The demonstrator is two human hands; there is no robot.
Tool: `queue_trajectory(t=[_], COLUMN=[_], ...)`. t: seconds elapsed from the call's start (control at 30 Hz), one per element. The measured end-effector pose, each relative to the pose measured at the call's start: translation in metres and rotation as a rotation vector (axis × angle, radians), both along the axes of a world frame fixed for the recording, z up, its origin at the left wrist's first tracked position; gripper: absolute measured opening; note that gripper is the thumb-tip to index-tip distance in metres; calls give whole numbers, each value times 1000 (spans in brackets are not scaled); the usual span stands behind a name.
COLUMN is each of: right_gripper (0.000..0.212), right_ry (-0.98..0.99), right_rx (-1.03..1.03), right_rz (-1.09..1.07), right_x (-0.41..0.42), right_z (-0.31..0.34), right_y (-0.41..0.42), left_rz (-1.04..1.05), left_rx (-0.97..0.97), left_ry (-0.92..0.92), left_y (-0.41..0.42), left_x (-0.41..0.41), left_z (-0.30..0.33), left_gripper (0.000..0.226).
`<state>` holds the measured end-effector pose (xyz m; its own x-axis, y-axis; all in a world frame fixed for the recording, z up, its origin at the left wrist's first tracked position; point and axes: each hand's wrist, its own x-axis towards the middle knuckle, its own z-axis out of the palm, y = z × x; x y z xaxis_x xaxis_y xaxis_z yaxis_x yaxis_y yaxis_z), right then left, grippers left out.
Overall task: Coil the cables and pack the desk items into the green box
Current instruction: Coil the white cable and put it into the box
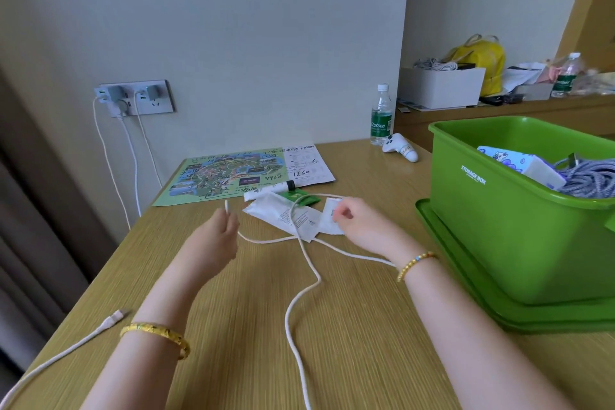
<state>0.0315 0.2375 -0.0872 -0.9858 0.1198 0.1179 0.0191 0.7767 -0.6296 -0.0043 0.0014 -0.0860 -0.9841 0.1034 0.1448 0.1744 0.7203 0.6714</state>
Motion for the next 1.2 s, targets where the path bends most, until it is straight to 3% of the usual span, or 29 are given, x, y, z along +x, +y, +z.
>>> queue_trajectory(t=[0.1,0.17,0.23,0.37,0.43,0.53,0.6,0.67,0.73,0.83,0.9,1.03,1.2], right_gripper=[34,49,54,24,14,9,9,12,14,18,17,19,20], right_ry=[3,-48,-66,16,65,205,310,424,512,593,618,585,521], right_rx=[227,434,506,510,507,318,109,-90,-290,-477,-573,-745,-968], right_rz=[59,32,11,-67,-93,-132,-109,-65,45,212,274,297,289], right_x=[-9,-14,-16,-15,-13,-7,-2,3,8,17,20,20,14], right_z=[-14,-26,-34,-39,-38,-28,-18,-6,3,15,21,24,22], right_y=[-37,-51,-58,-61,-55,-42,-35,-34,-38,-45,-47,-44,-32], left_rz=[-5,-15,-27,18,116,251,194,58,-75,-155,-163,-219,-364], left_rx=[-202,-260,-305,-419,-386,-240,-244,-278,-235,8,173,236,223], left_ry=[-88,-106,-86,39,115,431,675,766,687,504,417,294,21], left_y=[-4,-3,0,5,3,-2,2,13,25,34,34,34,39], left_x=[-1,-3,-4,-5,-4,1,6,12,17,16,13,9,10], left_z=[-15,-24,-31,-37,-35,-20,-12,-10,-14,-17,-16,-19,-25], left_gripper=[32,35,34,35,33,32,37,51,68,81,70,23,7])
